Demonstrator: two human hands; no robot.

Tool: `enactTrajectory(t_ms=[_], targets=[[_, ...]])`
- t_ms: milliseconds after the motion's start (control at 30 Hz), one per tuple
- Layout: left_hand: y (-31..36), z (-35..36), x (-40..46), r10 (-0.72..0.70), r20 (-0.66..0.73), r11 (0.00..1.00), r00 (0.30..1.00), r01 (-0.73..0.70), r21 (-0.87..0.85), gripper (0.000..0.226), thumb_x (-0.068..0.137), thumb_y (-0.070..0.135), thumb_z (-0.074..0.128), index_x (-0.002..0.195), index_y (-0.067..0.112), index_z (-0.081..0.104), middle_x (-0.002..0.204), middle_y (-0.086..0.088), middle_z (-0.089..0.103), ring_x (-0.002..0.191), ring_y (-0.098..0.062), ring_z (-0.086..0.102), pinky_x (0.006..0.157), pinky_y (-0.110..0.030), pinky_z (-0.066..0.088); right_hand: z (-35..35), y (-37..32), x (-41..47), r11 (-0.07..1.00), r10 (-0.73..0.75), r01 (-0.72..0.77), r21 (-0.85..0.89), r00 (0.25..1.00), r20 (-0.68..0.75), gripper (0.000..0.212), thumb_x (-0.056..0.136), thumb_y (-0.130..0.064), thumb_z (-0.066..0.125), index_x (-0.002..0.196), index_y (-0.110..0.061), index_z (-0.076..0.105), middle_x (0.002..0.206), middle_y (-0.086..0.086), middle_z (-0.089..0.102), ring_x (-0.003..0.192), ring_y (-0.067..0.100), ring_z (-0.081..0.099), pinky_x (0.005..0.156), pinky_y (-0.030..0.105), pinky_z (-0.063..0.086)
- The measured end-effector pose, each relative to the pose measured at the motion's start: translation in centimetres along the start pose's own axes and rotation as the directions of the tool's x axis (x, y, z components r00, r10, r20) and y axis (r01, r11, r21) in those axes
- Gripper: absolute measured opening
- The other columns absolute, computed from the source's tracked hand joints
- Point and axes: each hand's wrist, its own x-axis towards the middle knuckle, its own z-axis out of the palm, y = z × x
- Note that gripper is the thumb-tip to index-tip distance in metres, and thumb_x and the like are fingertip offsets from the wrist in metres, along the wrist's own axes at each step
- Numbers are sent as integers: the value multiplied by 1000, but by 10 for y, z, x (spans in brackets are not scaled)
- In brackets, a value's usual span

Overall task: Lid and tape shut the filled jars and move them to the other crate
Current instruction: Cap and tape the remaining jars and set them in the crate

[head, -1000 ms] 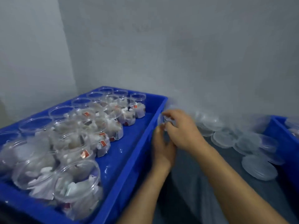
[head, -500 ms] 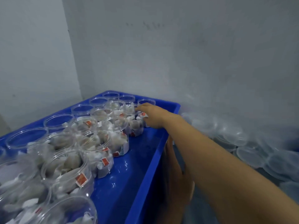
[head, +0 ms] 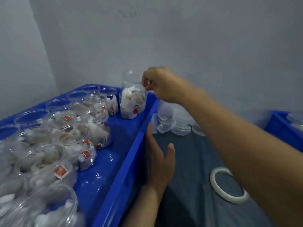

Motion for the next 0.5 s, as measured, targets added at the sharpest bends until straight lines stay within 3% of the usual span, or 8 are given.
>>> enactTrajectory(t_ms=[67, 167, 267, 300, 367, 433, 500], targets=[[24, -5, -2, 3, 100, 999, 995, 0, -34, 88, 90, 32, 64, 165, 27, 17, 168, 6, 30, 153, -10, 34, 123, -47, 36, -27, 8, -27, 1000, 26, -26, 2, 995, -99, 14, 96, 2, 66, 105, -7, 72, 105, 6, 69, 97, 22, 64, 87, 34, 50], [36, -6, -10, 23, 94, 987, 995, -8, -163, 92, 88, 38, 69, 164, 22, 19, 164, 1, 34, 149, -16, 40, 118, -53, 41, -53, 14, -78, 996, 86, -84, 21, 981, -174, 10, 95, 0, 69, 103, -6, 73, 101, 6, 68, 91, 20, 60, 77, 22, 40], [53, 1, -21, 58, 130, 982, 990, -33, -184, 102, 79, 52, 75, 162, 31, 20, 164, 7, 35, 148, -12, 42, 118, -49, 43, -54, 15, -134, 984, 174, -167, 64, 976, -133, 11, 95, 2, 70, 101, -7, 72, 100, 3, 65, 90, 19, 61, 82, 29, 48], [59, 2, -25, 43, 160, 984, 986, -15, -176, 105, 76, 55, 78, 161, 34, 20, 164, 8, 36, 148, -10, 42, 118, -47, 43, -49, 13, -152, 977, 205, -198, 77, 973, -107, 14, 94, 4, 70, 101, -7, 72, 100, 3, 64, 86, 14, 61, 82, 29, 50], [68, 8, -38, 5, 234, 988, 972, 31, -151, 114, 71, 59, 82, 162, 27, 22, 162, 4, 40, 147, -13, 44, 118, -45, 43, -35, 9, -186, 965, 247, -236, 119, 964, -94, 20, 89, 12, 69, 98, -7, 72, 98, -1, 61, 74, -2, 55, 75, 13, 47], [74, 10, -46, 7, 239, 997, 971, 13, -81, 115, 68, 56, 87, 159, 17, 30, 151, -2, 49, 136, -20, 53, 110, -45, 48, -20, 5, -213, 953, 274, -254, 163, 955, -114, 25, 85, 17, 68, 93, -6, 72, 96, -1, 61, 74, 2, 57, 71, 13, 47], [71, 13, -45, 47, 202, 999, 978, -48, 3, 98, 68, 46, 94, 145, 9, 46, 133, -5, 55, 118, -26, 60, 98, -45, 52, -6, 3, -231, 946, 291, -263, 191, 946, -140, 26, 82, 18, 69, 91, -7, 72, 95, 1, 64, 77, 8, 58, 70, 8, 43]])
